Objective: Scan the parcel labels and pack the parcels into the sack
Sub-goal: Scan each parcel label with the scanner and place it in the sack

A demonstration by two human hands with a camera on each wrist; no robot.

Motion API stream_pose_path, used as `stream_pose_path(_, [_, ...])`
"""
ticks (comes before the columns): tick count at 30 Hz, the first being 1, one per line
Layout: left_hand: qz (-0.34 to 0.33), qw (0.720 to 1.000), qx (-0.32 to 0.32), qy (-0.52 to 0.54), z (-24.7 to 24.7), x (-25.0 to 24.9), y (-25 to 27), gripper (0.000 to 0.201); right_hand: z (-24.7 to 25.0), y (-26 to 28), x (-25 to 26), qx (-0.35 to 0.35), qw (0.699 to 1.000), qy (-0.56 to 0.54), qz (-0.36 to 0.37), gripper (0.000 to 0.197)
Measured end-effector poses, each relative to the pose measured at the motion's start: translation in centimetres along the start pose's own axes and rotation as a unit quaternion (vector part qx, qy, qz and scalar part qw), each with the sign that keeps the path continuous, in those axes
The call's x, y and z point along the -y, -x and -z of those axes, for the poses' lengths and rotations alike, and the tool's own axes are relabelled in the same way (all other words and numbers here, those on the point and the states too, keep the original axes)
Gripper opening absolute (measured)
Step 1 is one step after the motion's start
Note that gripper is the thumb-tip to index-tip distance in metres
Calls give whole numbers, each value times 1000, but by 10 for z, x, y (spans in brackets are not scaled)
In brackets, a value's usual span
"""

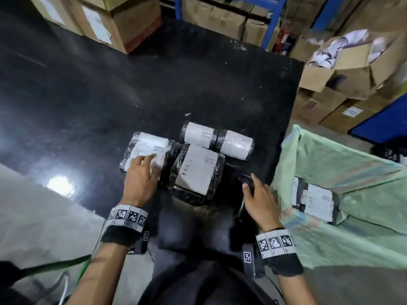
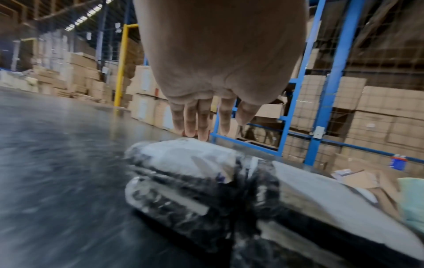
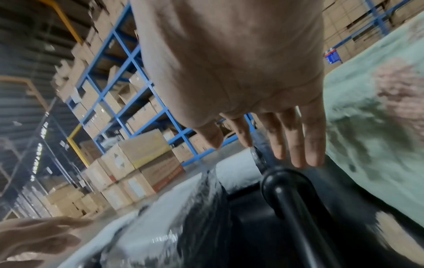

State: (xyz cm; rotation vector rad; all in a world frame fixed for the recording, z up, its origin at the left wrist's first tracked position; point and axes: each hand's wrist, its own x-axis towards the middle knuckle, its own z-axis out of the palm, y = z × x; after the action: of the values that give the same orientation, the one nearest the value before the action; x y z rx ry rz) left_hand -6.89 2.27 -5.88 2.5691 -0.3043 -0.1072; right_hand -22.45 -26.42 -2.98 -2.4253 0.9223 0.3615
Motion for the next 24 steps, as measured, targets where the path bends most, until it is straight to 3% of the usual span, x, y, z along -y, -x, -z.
stream_pose_path(6, [72, 997, 4, -23, 1, 66, -3, 61, -40, -17, -9, 18, 991, -100, -85, 75])
stream_pose_path(12, [145, 987, 11, 66, -1, 94, -16, 69, -79, -31, -7, -67, 959, -243, -126, 74])
stream_pose_path(15, [138, 985, 21, 102, -1, 111, -24, 72, -87, -31, -4, -95, 947, -279, -128, 70])
stream_pose_path(21, [42, 977, 53, 201, -5, 120, -40, 78, -101, -38, -14, -134, 929, -322, -124, 73])
stream_pose_path(24, [49, 958, 47, 277, -6, 113, -45, 83, -99, -38, -9, -146, 921, -338, -126, 60])
